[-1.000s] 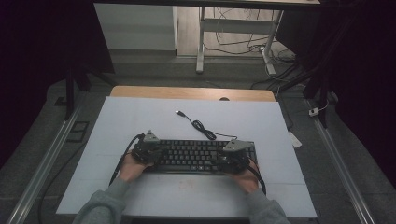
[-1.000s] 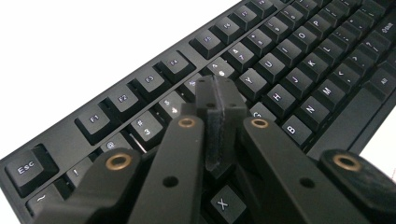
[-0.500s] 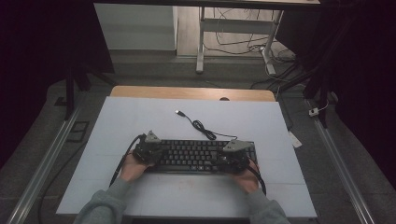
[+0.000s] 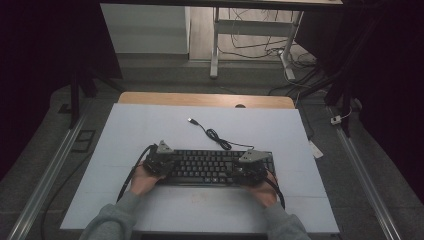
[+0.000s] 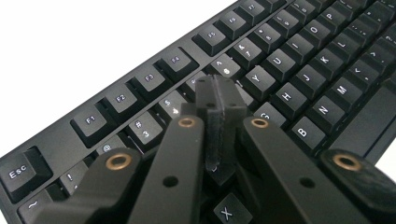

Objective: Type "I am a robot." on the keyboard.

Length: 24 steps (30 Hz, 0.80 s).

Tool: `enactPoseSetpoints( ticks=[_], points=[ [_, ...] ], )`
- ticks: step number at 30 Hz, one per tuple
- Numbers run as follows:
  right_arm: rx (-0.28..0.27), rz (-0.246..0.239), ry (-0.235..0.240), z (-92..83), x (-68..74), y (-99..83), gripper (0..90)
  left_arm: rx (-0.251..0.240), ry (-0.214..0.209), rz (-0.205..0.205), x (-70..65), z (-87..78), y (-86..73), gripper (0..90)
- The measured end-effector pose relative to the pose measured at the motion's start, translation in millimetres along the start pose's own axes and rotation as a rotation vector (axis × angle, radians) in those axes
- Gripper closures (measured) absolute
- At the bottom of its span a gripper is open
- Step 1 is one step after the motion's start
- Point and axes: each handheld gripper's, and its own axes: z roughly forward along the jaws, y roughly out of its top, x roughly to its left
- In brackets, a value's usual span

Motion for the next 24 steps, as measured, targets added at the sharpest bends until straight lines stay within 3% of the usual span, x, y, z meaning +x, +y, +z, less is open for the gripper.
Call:
enactPoseSetpoints(
  ticks=[9, 18, 24],
  points=[
    [-0.009, 0.002, 0.001, -1.0, -1.5, 0.0, 47.8, -0.057, -0.020, -0.032, 4.9, -15.3, 0.1, 84.6],
    [-0.015, 0.002, 0.001, -1.8, -1.3, 0.4, 47.8, -0.087, -0.055, -0.051, 3.5, -32.8, -3.3, 64.6],
    [-0.020, 0.002, 0.001, -2.3, -1.2, 0.4, 47.8, -0.072, -0.058, -0.058, 4.0, -40.1, -8.2, 50.4]
  ],
)
